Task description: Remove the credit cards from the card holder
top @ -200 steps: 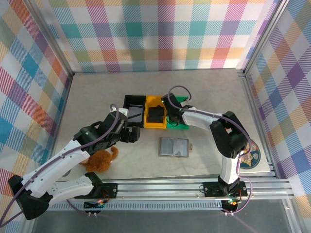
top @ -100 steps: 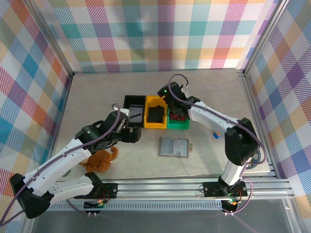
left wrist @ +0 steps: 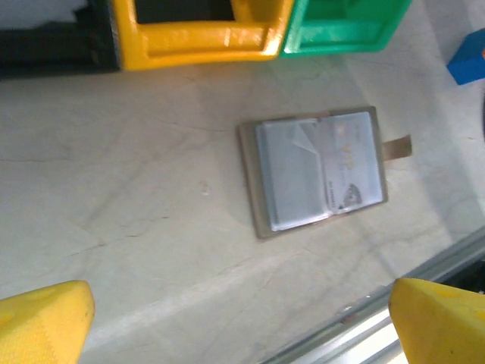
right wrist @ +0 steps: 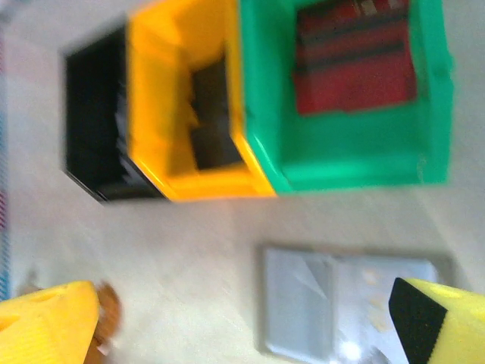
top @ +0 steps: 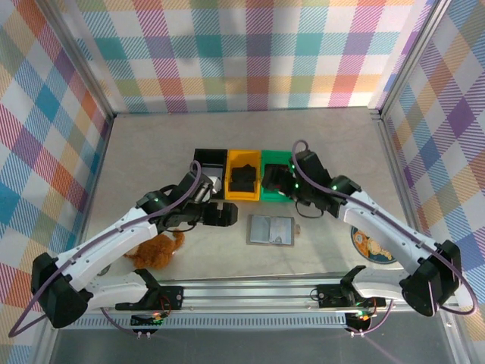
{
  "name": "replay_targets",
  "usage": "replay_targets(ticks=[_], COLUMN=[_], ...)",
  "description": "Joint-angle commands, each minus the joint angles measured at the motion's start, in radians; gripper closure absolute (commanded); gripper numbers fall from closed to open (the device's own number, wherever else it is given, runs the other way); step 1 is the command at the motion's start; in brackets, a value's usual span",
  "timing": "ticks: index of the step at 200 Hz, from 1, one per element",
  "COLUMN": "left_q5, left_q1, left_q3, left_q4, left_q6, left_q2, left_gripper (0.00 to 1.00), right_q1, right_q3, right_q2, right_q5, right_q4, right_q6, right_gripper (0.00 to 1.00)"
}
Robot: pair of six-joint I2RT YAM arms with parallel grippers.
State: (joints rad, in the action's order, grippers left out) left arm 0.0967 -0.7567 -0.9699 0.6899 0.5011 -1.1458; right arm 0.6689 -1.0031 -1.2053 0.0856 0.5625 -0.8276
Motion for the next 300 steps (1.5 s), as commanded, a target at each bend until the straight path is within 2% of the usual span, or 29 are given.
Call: replay_targets(ticks=[1, 32, 57, 137, 188, 221, 247, 300], left_q5=[0.117, 0.123, 0.114, 0.095, 0.125, 0.131, 0.136, 0.082], left_q1=[-0.008, -0.036, -0.068, -0.159, -0.19, -0.201, -0.21, -0.217], left_q3=[0.032, 0.041, 0.049, 0.036, 0.025, 0.02, 0.012, 0.003], left_q4=[-0.096, -0.141, -0.184, -0.27, -0.375, -0.403, -0.453, -0.428], left_q6=[0.093, 0.142, 0.177, 0.274, 0.331, 0.35, 0.363, 0.375], left_q2=[-0.038, -0.084, -0.116, -0.235, -0.291, -0.325, -0.353, -0.404], left_gripper=[0.0, 0.0, 0.0, 0.0, 0.0, 0.0, 0.04, 0.05], right_q1=[-0.003, -0.003, -0.003, -0.003, -0.003, -0.003, -0.003, -0.003], right_q3=[0.107, 0.235, 0.283, 0.325, 0.352, 0.367, 0.365, 0.357], right_q2=[0.086, 0.199, 0.233, 0.133, 0.072, 0.056, 0.037, -0.008], right_q5=[-0.074, -0.058, -0.048, -0.086, -0.141, -0.136, -0.136, -0.098], right_q4=[0.072, 0.065, 0.07, 0.047, -0.004, -0.022, -0.024, -0.01], right_q6=[0.074, 0.045, 0.03, 0.003, -0.021, -0.022, -0.026, -0.042], right_gripper=[0.01, 0.01, 0.0, 0.07, 0.17, 0.19, 0.26, 0.28])
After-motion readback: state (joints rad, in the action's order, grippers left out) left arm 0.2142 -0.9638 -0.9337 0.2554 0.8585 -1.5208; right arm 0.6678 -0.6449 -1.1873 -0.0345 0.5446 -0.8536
